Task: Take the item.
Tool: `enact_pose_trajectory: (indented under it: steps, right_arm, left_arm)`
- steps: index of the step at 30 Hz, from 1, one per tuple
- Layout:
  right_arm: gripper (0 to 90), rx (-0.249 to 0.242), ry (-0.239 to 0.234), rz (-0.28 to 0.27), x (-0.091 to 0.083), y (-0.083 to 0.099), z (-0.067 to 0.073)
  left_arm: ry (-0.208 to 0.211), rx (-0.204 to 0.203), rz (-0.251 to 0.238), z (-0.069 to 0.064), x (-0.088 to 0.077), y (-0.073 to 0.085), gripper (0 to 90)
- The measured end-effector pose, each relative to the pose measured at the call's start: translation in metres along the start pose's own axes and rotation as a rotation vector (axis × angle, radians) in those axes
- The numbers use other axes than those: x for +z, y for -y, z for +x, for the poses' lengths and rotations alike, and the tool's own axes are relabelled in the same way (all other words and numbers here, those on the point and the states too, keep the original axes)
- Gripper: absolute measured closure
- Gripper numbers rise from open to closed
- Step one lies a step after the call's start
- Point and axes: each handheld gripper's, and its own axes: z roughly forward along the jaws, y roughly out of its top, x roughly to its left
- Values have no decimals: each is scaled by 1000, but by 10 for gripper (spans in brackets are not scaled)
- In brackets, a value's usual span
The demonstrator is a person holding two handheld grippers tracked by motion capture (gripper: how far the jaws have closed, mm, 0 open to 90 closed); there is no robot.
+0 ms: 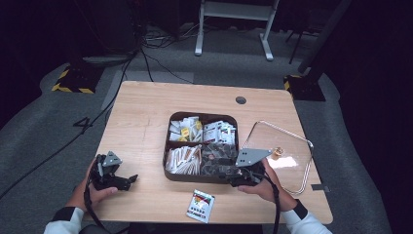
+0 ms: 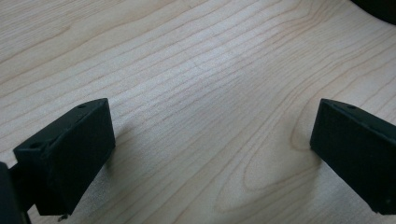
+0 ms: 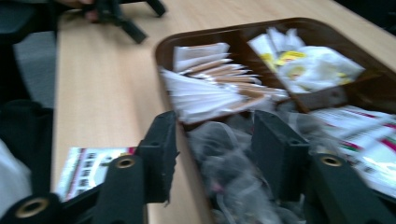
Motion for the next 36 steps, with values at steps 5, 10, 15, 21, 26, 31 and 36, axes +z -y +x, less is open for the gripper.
enact_pose_trajectory:
  steps: [5,10,15,21,26,31,36]
  right_arm:
    - [393,25,84,-4,-12,2,-16]
    - [337,53,150,0,-32,8,-33]
    - [325,71,232,20,-45,18,-48]
    - [321,109,305,43,-54,34,-66]
    - [300,154,342,82,-57,45,-79]
    - [298,196,381,92,-62,56,-92]
    - [315,240,422,116,-68,72,-105]
  left_arm:
    - [0,0,0,0,0,0,1]
    - [0,-2,-1,0,0,0,1]
    - [0,-5,-2,0,0,0,1]
    - [-1,-2,-2,0,0,0,1]
    - [0,-5,-3,0,0,0,1]
    - [-1,-5,-3,0,0,0,1]
    - [-1,0,-2,0,0,0,1]
